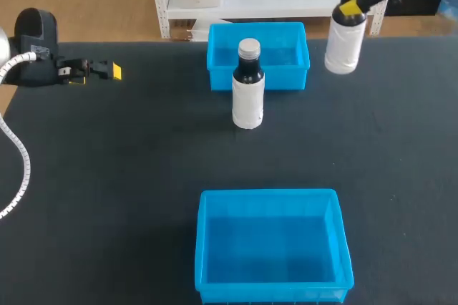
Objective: Pick up the bottle, and place it in the far bin if it is heavy, or in the near bin if it is light.
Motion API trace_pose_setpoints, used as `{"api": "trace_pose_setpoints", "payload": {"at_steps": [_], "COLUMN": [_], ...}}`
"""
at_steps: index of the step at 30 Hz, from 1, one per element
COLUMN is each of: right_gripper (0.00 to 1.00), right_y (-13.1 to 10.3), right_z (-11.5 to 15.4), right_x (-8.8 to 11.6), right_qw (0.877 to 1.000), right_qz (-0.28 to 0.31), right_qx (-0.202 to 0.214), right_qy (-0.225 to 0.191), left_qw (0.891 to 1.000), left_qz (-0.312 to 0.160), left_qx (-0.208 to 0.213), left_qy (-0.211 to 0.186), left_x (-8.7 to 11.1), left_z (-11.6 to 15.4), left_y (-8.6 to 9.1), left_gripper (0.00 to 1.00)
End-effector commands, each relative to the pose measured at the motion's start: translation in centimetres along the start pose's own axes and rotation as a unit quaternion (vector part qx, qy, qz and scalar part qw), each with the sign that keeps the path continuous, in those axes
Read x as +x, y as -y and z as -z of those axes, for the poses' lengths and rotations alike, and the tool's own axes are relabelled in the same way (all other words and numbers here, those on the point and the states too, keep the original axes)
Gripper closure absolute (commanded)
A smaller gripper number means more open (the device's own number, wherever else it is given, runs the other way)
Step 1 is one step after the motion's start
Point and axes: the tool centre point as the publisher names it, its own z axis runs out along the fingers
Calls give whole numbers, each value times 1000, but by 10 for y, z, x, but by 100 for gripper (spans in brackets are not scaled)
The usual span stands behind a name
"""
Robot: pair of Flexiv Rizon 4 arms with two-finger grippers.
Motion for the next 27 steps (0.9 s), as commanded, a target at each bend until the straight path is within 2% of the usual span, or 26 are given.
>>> {"api": "trace_pose_setpoints", "payload": {"at_steps": [1, 12, 16, 27], "right_gripper": [100, 100, 100, 100], "right_y": [40, 61, 62, 55], "right_z": [-12, -40, -53, -92], "right_x": [-12, -39, -47, -69], "right_qw": [999, 999, 999, 999], "right_qz": [-1, -20, -28, -31], "right_qx": [-44, -34, -25, -33], "right_qy": [0, 15, 20, 30], "left_qw": [1000, 1000, 1000, 1000], "left_qz": [0, 0, 0, 0], "left_qx": [0, 0, 0, 0], "left_qy": [0, 0, 0, 0], "left_x": [0, 0, 0, 0], "left_z": [0, 0, 0, 0], "left_y": [0, 0, 0, 0], "left_gripper": [0, 0, 0, 0]}}
